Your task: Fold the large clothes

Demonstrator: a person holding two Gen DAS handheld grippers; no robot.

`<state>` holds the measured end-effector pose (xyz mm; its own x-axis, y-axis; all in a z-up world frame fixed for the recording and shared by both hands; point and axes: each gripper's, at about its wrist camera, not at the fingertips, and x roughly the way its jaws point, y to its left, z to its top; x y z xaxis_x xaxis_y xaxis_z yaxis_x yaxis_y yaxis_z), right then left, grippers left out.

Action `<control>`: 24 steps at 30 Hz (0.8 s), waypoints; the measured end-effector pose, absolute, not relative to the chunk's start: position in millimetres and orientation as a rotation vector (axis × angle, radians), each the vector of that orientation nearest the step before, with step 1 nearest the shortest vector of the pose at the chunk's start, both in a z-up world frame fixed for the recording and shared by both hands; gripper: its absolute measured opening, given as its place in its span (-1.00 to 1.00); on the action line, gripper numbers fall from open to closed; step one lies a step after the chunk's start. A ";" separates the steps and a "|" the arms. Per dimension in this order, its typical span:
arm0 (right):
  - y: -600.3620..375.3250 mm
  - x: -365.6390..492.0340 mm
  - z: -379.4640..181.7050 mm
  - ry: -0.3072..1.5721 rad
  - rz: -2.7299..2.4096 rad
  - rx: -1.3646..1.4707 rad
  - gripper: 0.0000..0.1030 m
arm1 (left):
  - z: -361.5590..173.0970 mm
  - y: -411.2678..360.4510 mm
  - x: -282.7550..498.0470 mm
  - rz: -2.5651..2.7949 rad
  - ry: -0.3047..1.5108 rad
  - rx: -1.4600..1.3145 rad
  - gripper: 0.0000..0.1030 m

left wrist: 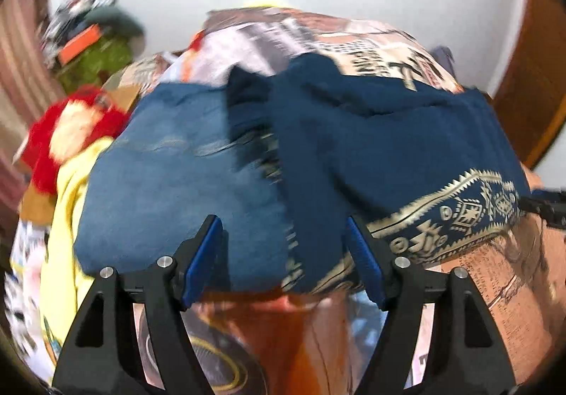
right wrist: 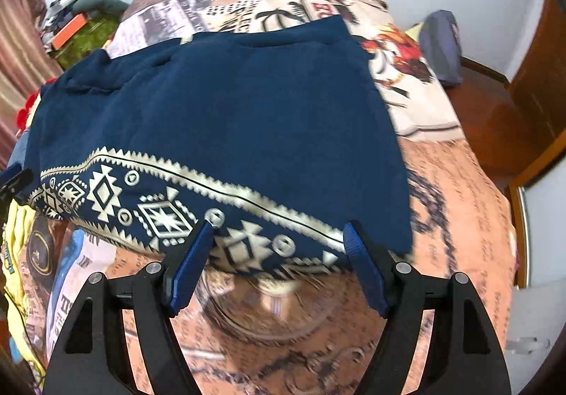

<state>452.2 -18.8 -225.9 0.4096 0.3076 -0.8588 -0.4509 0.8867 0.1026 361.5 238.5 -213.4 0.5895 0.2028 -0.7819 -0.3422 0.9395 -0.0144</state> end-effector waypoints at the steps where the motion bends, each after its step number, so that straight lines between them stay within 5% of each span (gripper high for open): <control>1: -23.7 448.3 -222.0 1.045 0.476 -0.143 0.41 | -212.6 241.4 357.7 0.325 0.883 -0.193 0.38; 12: -39.7 420.2 -190.8 0.997 0.494 -0.105 0.42 | -238.9 248.3 321.4 0.144 0.830 -0.671 0.36; 15: -36.6 419.6 -191.0 0.993 0.499 -0.123 0.42 | -250.4 242.8 332.9 0.163 0.845 -0.671 -0.10; 19: -28.9 420.0 -196.4 0.986 0.495 -0.164 0.42 | -259.8 242.3 343.2 0.169 0.839 -0.664 -0.16; 21: -26.3 418.5 -199.8 0.987 0.496 -0.174 0.42 | -267.8 247.1 344.8 0.171 0.853 -0.704 -0.50; 24: -19.5 420.3 -207.4 1.004 0.508 -0.183 0.42 | -265.6 245.2 344.2 0.178 0.840 -0.682 -0.75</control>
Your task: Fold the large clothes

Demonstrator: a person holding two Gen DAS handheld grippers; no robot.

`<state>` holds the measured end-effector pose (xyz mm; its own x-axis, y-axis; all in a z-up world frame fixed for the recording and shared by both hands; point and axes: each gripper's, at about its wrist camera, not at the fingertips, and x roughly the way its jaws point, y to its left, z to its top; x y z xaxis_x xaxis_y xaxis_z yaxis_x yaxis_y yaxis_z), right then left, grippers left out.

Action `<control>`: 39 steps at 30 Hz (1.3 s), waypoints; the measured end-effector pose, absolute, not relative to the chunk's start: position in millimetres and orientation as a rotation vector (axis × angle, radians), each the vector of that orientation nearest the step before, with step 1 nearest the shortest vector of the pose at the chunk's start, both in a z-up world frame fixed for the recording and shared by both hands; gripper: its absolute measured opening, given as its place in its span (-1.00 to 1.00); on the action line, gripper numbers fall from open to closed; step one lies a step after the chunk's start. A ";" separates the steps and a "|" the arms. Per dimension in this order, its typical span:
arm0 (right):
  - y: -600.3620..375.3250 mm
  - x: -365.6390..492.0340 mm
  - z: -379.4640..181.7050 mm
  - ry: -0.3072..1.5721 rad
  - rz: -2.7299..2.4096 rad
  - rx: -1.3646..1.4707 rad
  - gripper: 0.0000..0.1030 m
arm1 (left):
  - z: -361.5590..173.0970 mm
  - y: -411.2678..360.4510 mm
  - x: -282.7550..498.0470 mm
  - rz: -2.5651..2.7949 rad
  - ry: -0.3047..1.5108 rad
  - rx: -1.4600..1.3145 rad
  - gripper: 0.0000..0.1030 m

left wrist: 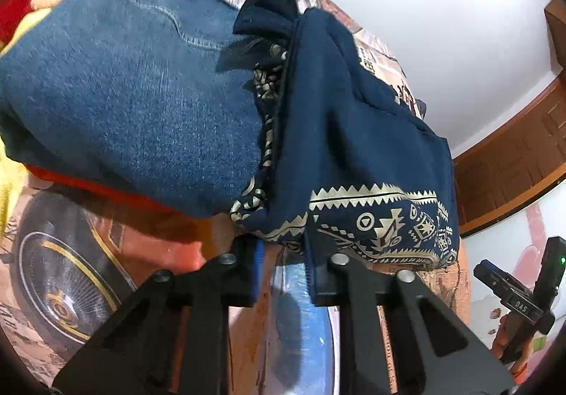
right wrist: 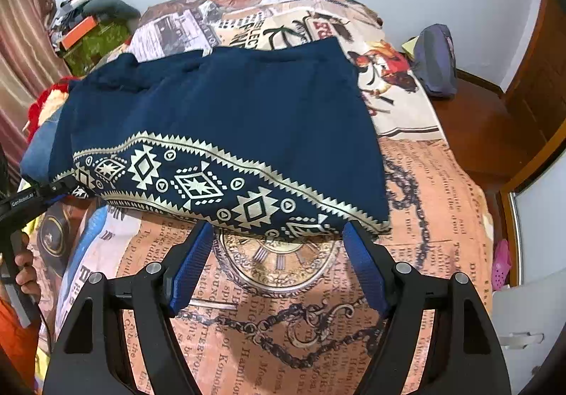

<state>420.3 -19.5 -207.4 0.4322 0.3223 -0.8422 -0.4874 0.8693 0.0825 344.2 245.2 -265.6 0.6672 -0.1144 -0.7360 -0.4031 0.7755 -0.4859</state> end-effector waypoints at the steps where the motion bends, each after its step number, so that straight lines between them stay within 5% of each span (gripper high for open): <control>1: -16.9 420.9 -210.4 1.009 0.514 -0.185 0.42 | -261.0 241.7 343.3 0.176 0.825 -0.658 -0.79; 13: -1.0 418.8 -227.1 1.022 0.534 -0.245 0.42 | -222.7 220.5 348.5 0.207 0.706 -0.491 -0.86; 27: 6.3 421.4 -228.4 1.040 0.535 -0.225 0.42 | -259.0 245.2 367.6 0.208 0.783 -0.672 -0.50; 32: 16.9 418.0 -216.2 1.022 0.542 -0.252 0.42 | -238.2 234.0 371.8 0.266 0.761 -0.553 -0.88; 39: 43.8 425.6 -178.8 0.936 0.565 -0.287 0.42 | -160.0 214.3 354.4 0.233 0.588 -0.410 -0.93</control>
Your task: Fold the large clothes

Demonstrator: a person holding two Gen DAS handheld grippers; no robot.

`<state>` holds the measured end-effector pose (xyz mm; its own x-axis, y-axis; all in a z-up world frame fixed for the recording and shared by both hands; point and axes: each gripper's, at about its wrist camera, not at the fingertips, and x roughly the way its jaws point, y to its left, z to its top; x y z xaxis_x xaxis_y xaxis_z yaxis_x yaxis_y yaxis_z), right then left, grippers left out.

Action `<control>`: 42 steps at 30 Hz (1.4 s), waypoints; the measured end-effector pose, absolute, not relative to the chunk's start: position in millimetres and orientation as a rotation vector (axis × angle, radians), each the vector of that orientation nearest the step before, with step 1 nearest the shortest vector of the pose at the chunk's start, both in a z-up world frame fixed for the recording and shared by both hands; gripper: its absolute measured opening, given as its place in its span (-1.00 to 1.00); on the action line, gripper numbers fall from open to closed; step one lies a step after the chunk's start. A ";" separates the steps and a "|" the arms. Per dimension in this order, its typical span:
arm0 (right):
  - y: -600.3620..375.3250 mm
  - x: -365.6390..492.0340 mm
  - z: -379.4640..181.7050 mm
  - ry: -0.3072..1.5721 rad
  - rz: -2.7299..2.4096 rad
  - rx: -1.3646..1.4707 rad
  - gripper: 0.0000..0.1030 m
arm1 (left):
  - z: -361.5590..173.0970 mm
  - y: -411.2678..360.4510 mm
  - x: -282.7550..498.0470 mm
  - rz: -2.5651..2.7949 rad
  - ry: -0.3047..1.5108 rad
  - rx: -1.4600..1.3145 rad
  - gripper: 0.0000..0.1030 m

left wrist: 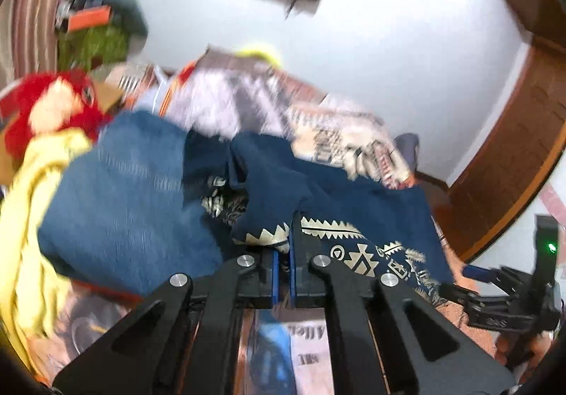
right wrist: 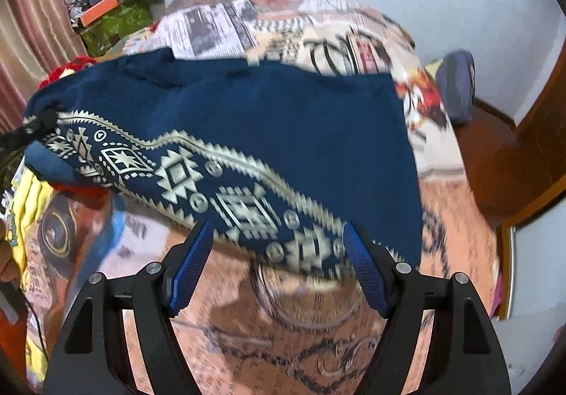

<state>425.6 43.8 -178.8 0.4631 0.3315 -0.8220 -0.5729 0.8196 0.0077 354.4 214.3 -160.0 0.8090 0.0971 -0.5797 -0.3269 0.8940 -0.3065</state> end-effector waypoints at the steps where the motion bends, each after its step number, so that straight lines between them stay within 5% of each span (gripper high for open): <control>1: 50.8 428.6 -173.8 0.930 0.570 -0.284 0.42 | -152.0 215.0 352.5 0.240 0.573 -0.393 -0.93; 11: 120.4 448.3 -209.6 1.062 0.705 -0.296 0.42 | -128.0 240.9 327.5 0.268 0.486 -0.405 -0.93; 19: 124.9 434.8 -256.5 1.128 0.768 -0.299 0.46 | -121.8 190.1 346.6 0.189 0.491 -0.211 -0.94; 36: -93.7 432.4 -242.8 1.147 0.489 0.080 0.46 | -114.5 -37.9 422.7 -0.362 0.592 0.080 -0.94; 42: -122.7 432.2 -242.5 1.160 0.433 0.048 0.46 | -120.2 -27.8 413.9 -0.321 0.616 -0.005 -0.94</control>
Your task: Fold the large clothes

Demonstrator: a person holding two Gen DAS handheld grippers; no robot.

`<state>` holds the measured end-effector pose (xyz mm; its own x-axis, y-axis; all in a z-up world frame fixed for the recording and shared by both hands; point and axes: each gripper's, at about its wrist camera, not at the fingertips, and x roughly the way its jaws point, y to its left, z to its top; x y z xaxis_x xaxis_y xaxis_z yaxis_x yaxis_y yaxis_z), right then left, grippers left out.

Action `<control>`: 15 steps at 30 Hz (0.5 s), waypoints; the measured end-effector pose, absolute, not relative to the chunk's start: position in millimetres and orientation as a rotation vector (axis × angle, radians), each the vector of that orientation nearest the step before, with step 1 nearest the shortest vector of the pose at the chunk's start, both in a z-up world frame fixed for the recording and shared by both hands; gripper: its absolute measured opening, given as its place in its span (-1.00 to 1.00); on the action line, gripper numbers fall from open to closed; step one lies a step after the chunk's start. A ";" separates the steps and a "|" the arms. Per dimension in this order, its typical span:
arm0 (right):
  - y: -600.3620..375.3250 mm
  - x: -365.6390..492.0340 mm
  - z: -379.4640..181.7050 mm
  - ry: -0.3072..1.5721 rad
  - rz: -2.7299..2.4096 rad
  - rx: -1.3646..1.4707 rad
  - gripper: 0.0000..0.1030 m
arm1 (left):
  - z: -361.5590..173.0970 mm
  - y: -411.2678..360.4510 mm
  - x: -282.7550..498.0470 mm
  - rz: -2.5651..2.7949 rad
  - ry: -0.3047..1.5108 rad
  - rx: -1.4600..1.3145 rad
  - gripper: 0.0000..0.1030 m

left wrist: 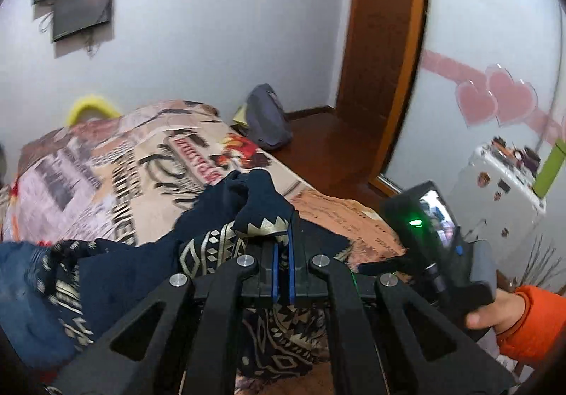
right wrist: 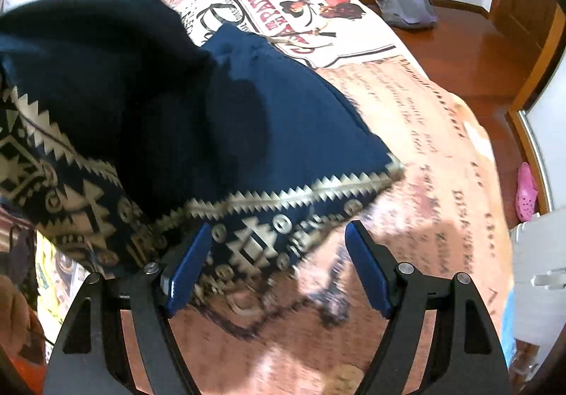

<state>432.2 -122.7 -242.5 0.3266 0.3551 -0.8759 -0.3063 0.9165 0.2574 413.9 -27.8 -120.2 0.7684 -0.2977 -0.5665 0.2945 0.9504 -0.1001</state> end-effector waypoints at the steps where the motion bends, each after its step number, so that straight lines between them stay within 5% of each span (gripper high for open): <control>1: -121.6 431.3 -241.3 1.156 0.433 0.029 0.46 | -115.4 -16.1 407.8 -0.299 0.608 -0.021 -0.94; 9: -78.0 419.5 -228.0 1.129 0.513 -0.065 0.46 | -76.3 95.6 348.4 -0.168 0.595 -0.140 -0.94; 15: -16.4 374.3 -233.2 1.154 0.669 -0.265 0.46 | -101.9 138.4 292.5 -0.082 0.685 -0.167 -0.94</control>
